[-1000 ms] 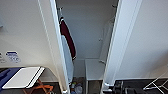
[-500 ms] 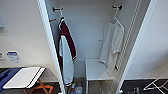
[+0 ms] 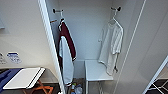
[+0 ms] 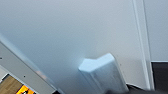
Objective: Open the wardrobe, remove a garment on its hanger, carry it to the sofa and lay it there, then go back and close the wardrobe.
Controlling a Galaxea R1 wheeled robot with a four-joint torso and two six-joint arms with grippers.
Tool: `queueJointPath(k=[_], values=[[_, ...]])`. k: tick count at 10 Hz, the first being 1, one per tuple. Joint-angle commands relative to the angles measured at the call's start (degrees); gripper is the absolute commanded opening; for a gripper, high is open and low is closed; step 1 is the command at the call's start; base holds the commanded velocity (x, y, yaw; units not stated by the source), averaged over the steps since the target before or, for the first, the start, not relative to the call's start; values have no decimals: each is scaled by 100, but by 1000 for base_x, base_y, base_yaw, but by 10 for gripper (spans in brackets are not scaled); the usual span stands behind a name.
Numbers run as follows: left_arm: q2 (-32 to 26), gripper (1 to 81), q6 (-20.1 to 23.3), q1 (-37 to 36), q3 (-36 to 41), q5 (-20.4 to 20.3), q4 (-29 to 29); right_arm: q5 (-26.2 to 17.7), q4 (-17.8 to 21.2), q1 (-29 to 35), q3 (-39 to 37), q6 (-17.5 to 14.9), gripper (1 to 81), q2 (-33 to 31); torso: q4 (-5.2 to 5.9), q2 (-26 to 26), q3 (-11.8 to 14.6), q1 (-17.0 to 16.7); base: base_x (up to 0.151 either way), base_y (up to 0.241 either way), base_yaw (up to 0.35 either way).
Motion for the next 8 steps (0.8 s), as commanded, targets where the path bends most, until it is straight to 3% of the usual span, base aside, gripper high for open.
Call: queueJointPath(k=[1, 3, 8], values=[[717, 811, -189, 454, -1483, -747, -601, -750, 268, -589, -1680, 953, 811, 341, 0, 2, 0, 2, 0, 0, 0], [1300, 811, -206, 427, -1837, -721, -823, -786, 321, -1011, -2281, 1235, 811, 907, 0, -2, 5, -4, 0, 0, 0], [2689, 811, -215, -512, -2514, -378, -1113, -663, 286, -1969, -2914, 1296, 811, 1803, 0, -6, 6, -11, 0, 0, 0]])
